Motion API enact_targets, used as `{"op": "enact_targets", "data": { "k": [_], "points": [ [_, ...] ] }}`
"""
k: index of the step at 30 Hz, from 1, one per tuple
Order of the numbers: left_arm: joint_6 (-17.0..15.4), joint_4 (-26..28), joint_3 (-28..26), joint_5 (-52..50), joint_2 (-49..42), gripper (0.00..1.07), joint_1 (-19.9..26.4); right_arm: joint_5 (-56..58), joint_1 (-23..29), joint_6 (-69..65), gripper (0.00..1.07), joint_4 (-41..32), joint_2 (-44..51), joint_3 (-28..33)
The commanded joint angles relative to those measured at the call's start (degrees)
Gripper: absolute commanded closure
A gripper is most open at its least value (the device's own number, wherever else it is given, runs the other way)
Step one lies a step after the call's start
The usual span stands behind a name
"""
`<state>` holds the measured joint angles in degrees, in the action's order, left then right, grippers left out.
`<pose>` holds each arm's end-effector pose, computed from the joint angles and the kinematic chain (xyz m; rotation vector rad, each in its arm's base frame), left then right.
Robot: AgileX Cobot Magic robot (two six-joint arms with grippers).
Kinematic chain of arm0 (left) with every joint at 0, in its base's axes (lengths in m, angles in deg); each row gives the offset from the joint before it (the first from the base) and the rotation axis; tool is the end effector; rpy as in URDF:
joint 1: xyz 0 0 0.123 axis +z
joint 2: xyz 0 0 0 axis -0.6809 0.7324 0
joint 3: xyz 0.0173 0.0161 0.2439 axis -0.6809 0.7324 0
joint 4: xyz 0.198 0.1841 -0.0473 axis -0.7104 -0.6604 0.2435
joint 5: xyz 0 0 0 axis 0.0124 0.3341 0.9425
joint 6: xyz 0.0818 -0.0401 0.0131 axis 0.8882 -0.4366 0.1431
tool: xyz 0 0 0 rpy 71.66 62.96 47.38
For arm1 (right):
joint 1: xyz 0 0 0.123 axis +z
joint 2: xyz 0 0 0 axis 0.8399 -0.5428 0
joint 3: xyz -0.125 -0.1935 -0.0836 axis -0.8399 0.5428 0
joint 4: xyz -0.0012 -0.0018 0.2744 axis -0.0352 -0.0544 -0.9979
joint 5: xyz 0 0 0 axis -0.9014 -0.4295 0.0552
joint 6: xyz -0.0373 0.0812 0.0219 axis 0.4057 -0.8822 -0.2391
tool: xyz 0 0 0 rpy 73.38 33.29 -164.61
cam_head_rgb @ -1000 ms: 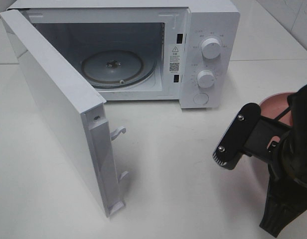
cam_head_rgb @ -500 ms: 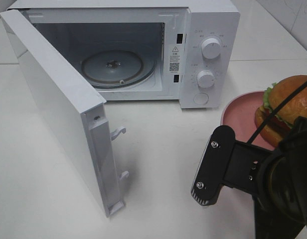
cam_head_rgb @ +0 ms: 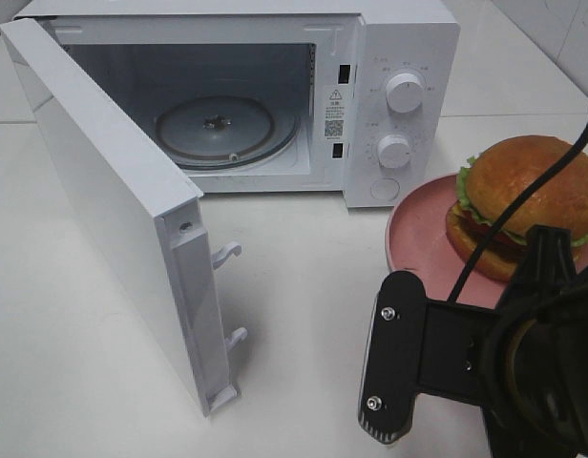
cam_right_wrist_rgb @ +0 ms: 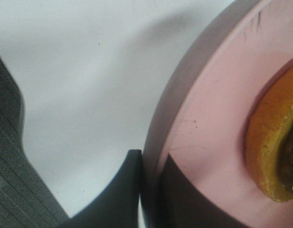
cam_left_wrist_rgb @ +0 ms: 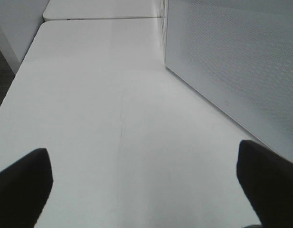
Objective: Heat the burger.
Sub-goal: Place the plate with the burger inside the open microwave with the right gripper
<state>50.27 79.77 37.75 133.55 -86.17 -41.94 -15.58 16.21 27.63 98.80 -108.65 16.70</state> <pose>0.0549 -0.0039 0.2917 0.0557 2.0426 -0.0185 0.1116 0.1951 0.1344 -1.6099 2.1893 -0.6599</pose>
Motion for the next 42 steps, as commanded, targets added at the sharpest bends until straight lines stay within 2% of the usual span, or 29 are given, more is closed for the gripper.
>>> {"op": "enact_targets", "data": {
  "k": [1, 13, 30, 42],
  "points": [
    [-0.11, 0.4, 0.06, -0.17, -0.23, 0.09, 0.0, 0.74, 0.23, 2.58, 1.07, 5.27, 0.46, 0.17],
    [-0.11, 0.4, 0.06, -0.17, -0.23, 0.09, 0.0, -5.27, 0.23, 10.77, 1.07, 7.22, 0.46, 0.17],
    [-0.11, 0.4, 0.06, -0.17, -0.23, 0.09, 0.0, -8.88, 0.23, 13.35, 1.07, 10.14, 0.46, 0.06],
    [-0.11, 0.4, 0.06, -0.17, -0.23, 0.09, 0.0, -18.05, -7.22, 27.16, 1.07, 10.14, 0.46, 0.06]
  ]
}}
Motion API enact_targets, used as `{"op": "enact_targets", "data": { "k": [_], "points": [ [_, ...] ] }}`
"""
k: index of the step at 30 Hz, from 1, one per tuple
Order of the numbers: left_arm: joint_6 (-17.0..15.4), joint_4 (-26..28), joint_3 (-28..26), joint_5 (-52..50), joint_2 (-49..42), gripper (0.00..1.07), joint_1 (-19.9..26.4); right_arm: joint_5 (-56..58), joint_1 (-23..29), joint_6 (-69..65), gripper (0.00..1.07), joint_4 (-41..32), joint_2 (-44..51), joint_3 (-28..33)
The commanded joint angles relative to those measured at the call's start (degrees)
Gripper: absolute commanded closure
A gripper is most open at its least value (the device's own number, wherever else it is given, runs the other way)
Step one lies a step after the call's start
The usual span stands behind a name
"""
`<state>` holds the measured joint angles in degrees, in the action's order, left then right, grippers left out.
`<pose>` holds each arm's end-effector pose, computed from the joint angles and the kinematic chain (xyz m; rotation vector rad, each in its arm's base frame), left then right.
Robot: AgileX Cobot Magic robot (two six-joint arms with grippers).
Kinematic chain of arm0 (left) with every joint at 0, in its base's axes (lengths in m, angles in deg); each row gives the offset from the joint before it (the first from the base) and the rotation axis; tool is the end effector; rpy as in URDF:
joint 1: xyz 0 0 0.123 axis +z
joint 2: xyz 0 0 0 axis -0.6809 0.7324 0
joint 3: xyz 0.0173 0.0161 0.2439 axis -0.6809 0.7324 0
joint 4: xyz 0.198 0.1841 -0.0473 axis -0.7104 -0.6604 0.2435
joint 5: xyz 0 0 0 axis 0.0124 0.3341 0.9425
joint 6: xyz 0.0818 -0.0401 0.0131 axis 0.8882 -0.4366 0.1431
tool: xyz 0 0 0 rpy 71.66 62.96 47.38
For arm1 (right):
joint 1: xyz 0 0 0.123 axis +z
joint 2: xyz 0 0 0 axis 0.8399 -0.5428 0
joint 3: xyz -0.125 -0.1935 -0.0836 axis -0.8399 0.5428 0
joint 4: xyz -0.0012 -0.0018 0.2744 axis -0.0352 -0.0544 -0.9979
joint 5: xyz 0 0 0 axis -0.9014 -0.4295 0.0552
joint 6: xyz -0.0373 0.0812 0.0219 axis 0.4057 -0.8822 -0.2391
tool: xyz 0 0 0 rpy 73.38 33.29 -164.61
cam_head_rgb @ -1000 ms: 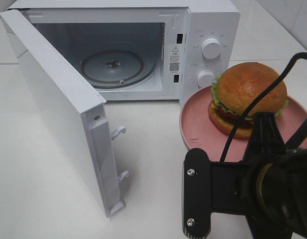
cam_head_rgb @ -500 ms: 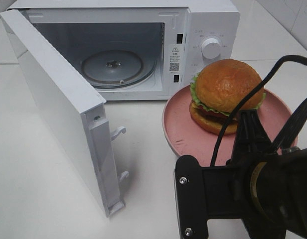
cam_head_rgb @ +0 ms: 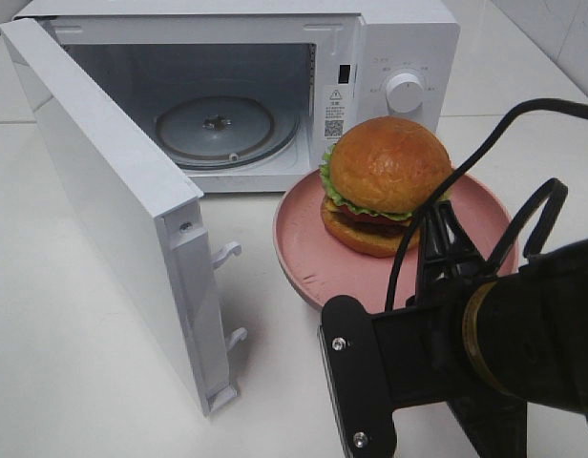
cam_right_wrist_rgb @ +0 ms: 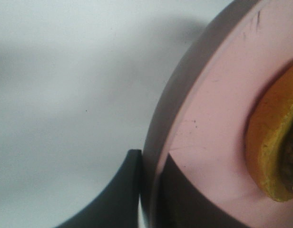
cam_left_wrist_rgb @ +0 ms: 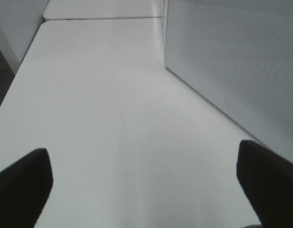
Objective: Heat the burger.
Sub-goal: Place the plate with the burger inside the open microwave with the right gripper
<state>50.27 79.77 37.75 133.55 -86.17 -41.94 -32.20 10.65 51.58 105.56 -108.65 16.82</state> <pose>0.0549 -0.0039 0.2917 0.0557 2.0426 -0.0185 0.1348 0.2103 0.1349 -2.0301 1.6846 -0.5522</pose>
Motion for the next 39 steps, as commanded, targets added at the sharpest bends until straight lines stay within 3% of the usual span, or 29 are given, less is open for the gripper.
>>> {"op": "enact_targets", "data": {
  "k": [1, 24, 32, 34, 37, 39],
  "points": [
    [-0.11, 0.4, 0.06, -0.17, -0.23, 0.09, 0.0, -1.43, -1.66, 3.21, 1.07, 3.38, 0.46, -0.06],
    [-0.11, 0.4, 0.06, -0.17, -0.23, 0.09, 0.0, -22.86, -17.7, 29.74, 1.07, 2.41, 0.46, -0.06],
    [-0.11, 0.4, 0.06, -0.17, -0.23, 0.09, 0.0, -26.13, -23.26, 44.86, 1.07, -7.1, 0.46, -0.06],
    [-0.11, 0.4, 0.06, -0.17, -0.23, 0.09, 0.0, -27.16, -25.95, 53.92, 1.07, -14.21, 0.46, -0.06],
    [-0.11, 0.4, 0.06, -0.17, -0.23, 0.09, 0.0, -27.33, -26.64, 56.26, 1.07, -16.27, 0.46, -0.06],
    [-0.11, 0.4, 0.06, -0.17, -0.23, 0.09, 0.0, -27.39, -28.48, 65.55, 1.07, -21.89, 0.46, -0.06]
  ]
}}
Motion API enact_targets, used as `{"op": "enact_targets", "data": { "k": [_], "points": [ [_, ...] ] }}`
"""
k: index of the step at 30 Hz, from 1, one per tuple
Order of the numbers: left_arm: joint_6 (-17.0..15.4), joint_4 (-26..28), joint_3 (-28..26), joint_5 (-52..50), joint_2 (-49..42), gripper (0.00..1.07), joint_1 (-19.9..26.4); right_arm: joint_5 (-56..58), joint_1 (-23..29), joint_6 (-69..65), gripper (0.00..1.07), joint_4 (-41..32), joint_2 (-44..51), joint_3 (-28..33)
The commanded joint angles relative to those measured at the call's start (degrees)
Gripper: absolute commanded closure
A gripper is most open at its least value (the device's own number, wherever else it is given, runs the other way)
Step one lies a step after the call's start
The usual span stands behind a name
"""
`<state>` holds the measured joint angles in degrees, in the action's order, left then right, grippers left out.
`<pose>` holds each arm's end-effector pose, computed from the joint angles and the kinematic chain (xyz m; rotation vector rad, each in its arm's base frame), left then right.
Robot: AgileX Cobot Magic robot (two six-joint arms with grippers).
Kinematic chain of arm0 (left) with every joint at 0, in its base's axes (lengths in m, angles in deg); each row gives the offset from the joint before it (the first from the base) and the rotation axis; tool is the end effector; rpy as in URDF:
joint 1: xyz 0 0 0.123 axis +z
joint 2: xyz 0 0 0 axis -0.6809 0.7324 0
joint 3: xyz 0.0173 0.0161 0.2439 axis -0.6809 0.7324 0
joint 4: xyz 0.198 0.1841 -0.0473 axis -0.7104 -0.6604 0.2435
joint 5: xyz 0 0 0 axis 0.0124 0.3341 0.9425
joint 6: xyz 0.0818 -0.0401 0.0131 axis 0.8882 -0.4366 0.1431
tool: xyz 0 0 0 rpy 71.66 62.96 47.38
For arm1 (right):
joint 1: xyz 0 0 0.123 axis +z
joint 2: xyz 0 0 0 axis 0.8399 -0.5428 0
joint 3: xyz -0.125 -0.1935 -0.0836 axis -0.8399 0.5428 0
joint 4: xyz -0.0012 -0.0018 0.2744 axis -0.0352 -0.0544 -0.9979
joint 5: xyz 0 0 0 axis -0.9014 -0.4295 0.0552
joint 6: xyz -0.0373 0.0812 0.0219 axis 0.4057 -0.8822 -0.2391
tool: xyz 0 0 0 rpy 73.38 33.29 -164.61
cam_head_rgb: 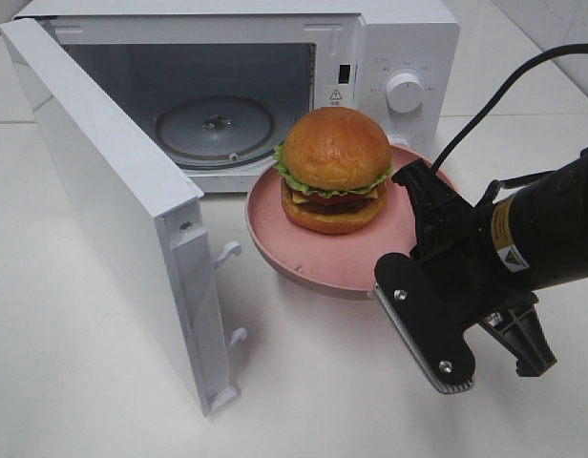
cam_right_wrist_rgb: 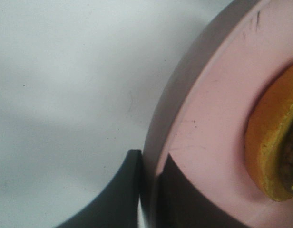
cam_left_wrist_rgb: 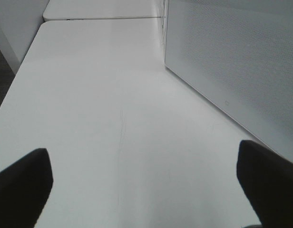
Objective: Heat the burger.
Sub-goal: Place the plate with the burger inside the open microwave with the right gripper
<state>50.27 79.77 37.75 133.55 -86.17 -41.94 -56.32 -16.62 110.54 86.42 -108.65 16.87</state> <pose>0.0549 -0.0039 0.2917 0.0557 2.0426 -0.0185 0.2148 0.1659 0.1356 -2.2767 1.2368 -0.4822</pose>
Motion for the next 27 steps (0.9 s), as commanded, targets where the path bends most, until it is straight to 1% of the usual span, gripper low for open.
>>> {"op": "enact_targets", "data": {
  "k": [1, 2, 3, 5, 6, 8, 11, 12, 14, 16, 18, 19, 20, 22, 24, 27],
  "points": [
    [-0.11, 0.4, 0.06, -0.17, -0.23, 0.09, 0.0, -3.27, -1.2, 6.59, 1.07, -2.75, 0.46, -0.11],
    [-0.11, 0.4, 0.06, -0.17, -0.23, 0.09, 0.0, -3.27, -1.66, 8.94, 1.07, -4.24, 0.46, -0.11],
    [-0.11, 0.4, 0.06, -0.17, -0.23, 0.09, 0.0, -3.27, -1.66, 8.94, 1.07, -4.24, 0.46, -0.11],
    [-0.11, 0.4, 0.06, -0.17, -0.23, 0.09, 0.0, -3.32, -3.04, 15.47, 1.07, -8.88, 0.46, -0.11],
    [-0.11, 0.4, 0.06, -0.17, -0.23, 0.09, 0.0, -3.32, -3.04, 15.47, 1.07, -8.88, 0.46, -0.11],
    [-0.11, 0.4, 0.06, -0.17, -0.23, 0.09, 0.0, -3.32, -4.64, 23.95, 1.07, -15.81, 0.46, -0.11],
    [-0.11, 0.4, 0.06, -0.17, -0.23, 0.09, 0.0, -3.32, -5.16, 26.24, 1.07, -17.53, 0.46, -0.11],
    [-0.11, 0.4, 0.06, -0.17, -0.23, 0.09, 0.0, -3.32, -6.19, 30.25, 1.07, -20.45, 0.46, -0.11],
    [-0.11, 0.4, 0.06, -0.17, -0.23, 0.09, 0.0, -3.32, -6.65, 32.2, 1.07, -21.77, 0.46, -0.11],
    [-0.11, 0.4, 0.06, -0.17, -0.23, 0.09, 0.0, -3.44, -8.59, 38.27, 1.07, -28.02, 0.46, -0.11],
    [-0.11, 0.4, 0.06, -0.17, -0.23, 0.09, 0.0, -3.55, -8.94, 39.36, 1.07, -29.39, 0.46, -0.11],
    [-0.11, 0.4, 0.06, -0.17, -0.23, 0.09, 0.0, -3.55, -9.51, 42.4, 1.07, -32.31, 0.46, -0.29],
    [-0.11, 0.4, 0.06, -0.17, -0.23, 0.09, 0.0, -3.55, -9.51, 42.4, 1.07, -32.31, 0.46, -0.29],
    [-0.11, 0.4, 0.06, -0.17, -0.23, 0.09, 0.0, -3.32, -9.8, 45.15, 1.07, -34.78, 0.46, -0.86],
    [-0.11, 0.4, 0.06, -0.17, -0.23, 0.09, 0.0, -3.32, -9.8, 45.15, 1.07, -34.61, 0.46, -1.26],
    [-0.11, 0.4, 0.06, -0.17, -0.23, 0.09, 0.0, -2.75, -9.8, 43.43, 1.07, -32.43, 0.46, -2.52]
  ]
}}
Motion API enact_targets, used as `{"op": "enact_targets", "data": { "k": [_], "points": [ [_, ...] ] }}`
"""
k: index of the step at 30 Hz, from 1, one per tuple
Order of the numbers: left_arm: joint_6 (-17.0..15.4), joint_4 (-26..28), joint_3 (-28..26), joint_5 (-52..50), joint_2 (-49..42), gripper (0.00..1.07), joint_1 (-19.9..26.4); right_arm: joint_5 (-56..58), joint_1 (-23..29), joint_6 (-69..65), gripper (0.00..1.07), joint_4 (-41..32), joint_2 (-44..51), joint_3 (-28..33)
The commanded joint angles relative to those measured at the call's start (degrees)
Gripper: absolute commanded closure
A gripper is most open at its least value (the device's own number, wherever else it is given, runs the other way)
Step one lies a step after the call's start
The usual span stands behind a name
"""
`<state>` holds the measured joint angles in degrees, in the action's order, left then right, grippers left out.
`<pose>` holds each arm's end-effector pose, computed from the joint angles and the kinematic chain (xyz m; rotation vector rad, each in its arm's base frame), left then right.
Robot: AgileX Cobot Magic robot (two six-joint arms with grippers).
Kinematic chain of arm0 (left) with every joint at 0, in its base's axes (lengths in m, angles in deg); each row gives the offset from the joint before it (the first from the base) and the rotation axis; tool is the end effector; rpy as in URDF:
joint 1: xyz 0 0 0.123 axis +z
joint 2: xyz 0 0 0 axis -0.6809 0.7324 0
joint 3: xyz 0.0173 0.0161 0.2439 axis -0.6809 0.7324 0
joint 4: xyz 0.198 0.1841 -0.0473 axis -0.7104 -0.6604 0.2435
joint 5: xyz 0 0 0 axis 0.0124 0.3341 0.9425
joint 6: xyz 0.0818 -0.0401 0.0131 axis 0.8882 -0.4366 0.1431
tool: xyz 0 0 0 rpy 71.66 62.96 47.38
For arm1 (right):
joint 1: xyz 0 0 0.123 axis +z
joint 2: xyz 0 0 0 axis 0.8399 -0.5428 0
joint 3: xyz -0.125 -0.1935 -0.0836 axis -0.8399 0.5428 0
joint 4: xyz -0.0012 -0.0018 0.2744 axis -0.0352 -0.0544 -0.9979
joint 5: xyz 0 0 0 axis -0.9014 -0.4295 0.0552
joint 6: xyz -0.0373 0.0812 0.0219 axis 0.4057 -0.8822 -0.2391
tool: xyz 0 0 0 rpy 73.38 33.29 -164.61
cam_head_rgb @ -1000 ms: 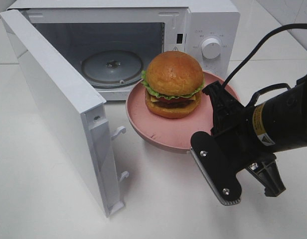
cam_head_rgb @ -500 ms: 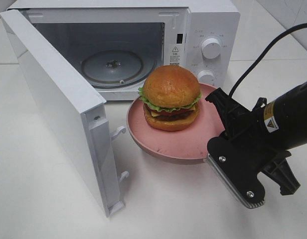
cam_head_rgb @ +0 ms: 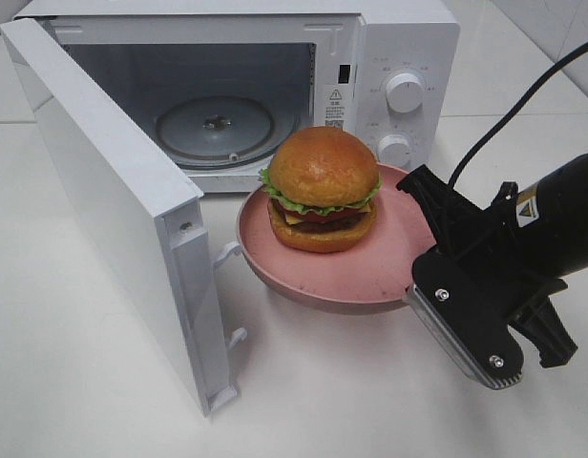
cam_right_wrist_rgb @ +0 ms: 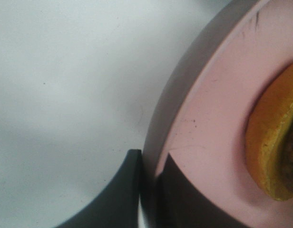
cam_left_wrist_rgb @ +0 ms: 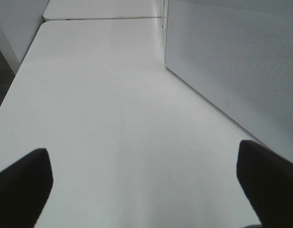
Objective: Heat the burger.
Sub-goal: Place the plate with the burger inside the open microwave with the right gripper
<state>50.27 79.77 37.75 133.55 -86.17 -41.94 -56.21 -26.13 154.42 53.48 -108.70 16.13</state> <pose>0.0549 -0.0039 0.2917 0.0557 2.0426 -0.0185 0.2318 0.1421 0.1363 -2.3537 1.1259 -0.4016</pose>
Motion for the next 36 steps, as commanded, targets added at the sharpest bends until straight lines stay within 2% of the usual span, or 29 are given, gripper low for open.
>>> {"op": "enact_targets", "data": {
  "k": [1, 15, 20, 27, 36],
  "points": [
    [-0.11, 0.4, 0.06, -0.17, -0.23, 0.09, 0.0, -2.86, -0.29, -0.46, 1.07, 0.52, 0.52, -1.78],
    [-0.11, 0.4, 0.06, -0.17, -0.23, 0.09, 0.0, 4.93, -0.06, -2.92, 1.07, 1.49, 0.52, -8.19],
    [-0.11, 0.4, 0.06, -0.17, -0.23, 0.09, 0.0, 6.36, 2.41, -2.92, 1.07, 1.49, 0.46, -10.49],
    [-0.11, 0.4, 0.06, -0.17, -0.23, 0.09, 0.0, 6.99, 3.32, -3.15, 1.07, 1.43, -0.23, -12.03],
    [-0.11, 0.4, 0.06, -0.17, -0.23, 0.09, 0.0, 7.39, 5.21, -3.38, 1.07, 1.03, -4.7, -16.27]
  ]
}}
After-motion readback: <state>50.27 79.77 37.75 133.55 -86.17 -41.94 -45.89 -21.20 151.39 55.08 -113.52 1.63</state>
